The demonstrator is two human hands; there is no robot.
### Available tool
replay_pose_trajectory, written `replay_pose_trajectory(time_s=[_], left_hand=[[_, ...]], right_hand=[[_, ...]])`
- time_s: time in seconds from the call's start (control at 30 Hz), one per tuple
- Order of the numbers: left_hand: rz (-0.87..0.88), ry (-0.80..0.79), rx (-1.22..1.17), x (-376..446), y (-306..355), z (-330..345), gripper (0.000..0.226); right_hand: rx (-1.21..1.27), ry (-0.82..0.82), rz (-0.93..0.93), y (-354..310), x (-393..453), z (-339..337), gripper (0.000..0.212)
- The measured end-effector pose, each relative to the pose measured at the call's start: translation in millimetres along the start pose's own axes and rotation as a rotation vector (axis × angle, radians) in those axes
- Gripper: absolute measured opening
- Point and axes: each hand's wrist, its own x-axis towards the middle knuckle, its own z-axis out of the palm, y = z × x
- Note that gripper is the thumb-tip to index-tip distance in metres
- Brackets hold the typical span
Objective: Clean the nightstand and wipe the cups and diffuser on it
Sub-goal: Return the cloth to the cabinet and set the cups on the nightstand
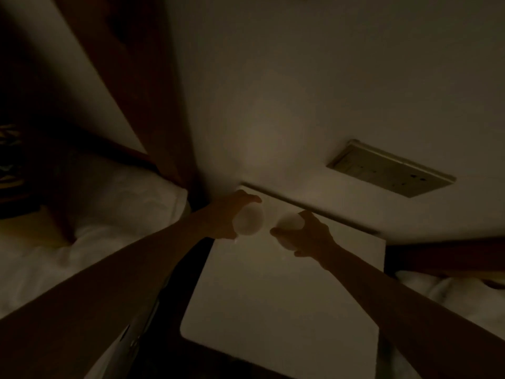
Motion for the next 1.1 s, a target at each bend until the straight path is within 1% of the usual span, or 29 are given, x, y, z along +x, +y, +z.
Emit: replay_pose_trajectory(time_s=[0.1,0.23,0.3,0.43,0.6,0.67,0.77,0.83,0.87,0.93,1.0,1.1], left_hand=[[0.004,-0.008,-0.011,23.7,1.7,0.0,0.101],[-0.013,-0.071,0.035,43.4,-1.2,0.0,0.102],[-0.041,-0.057,0.027,49.4,-3.3,0.4,0.101],[-0.133,-0.053,0.040,56.2,-6.2,3.0,0.092],[-0.145,-0.043,0.014,54.3,-4.6,4.8,0.092],[-0.136,-0.030,-0.004,49.8,-2.7,4.7,0.097],[-0.057,-0.012,-0.026,37.0,0.8,1.8,0.119],[-0.060,-0.007,0.006,23.4,0.3,-3.5,0.129],[-0.065,0.007,0.013,13.6,-1.9,-7.2,0.130],[-0.052,0.061,-0.017,-12.7,-7.3,-17.8,0.124],[-0.067,0.108,-0.057,-48.3,-15.9,-32.0,0.116],[-0.157,0.130,-0.051,-111.5,-38.4,-52.2,0.112]], right_hand=[[0.028,0.022,-0.002,-0.3,19.1,-3.0,0.086],[-0.011,0.036,0.029,-2.4,36.2,-2.5,0.089],[-0.016,0.038,0.030,1.9,41.4,-0.3,0.092],[0.026,0.037,-0.009,13.0,49.4,2.7,0.096],[0.037,0.018,-0.045,17.1,55.9,2.6,0.094],[0.021,0.012,-0.046,17.1,53.7,1.0,0.093],[-0.028,0.012,-0.073,16.2,45.1,-6.1,0.088],[-0.109,0.058,-0.117,15.1,37.7,-13.4,0.083],[-0.161,0.098,-0.137,13.6,32.9,-16.7,0.082],[-0.291,0.195,-0.197,7.6,18.9,-23.6,0.081],[-0.426,0.278,-0.322,-2.3,-0.9,-25.8,0.083],[-0.593,0.371,-0.581,-23.2,-28.4,-18.6,0.082]])
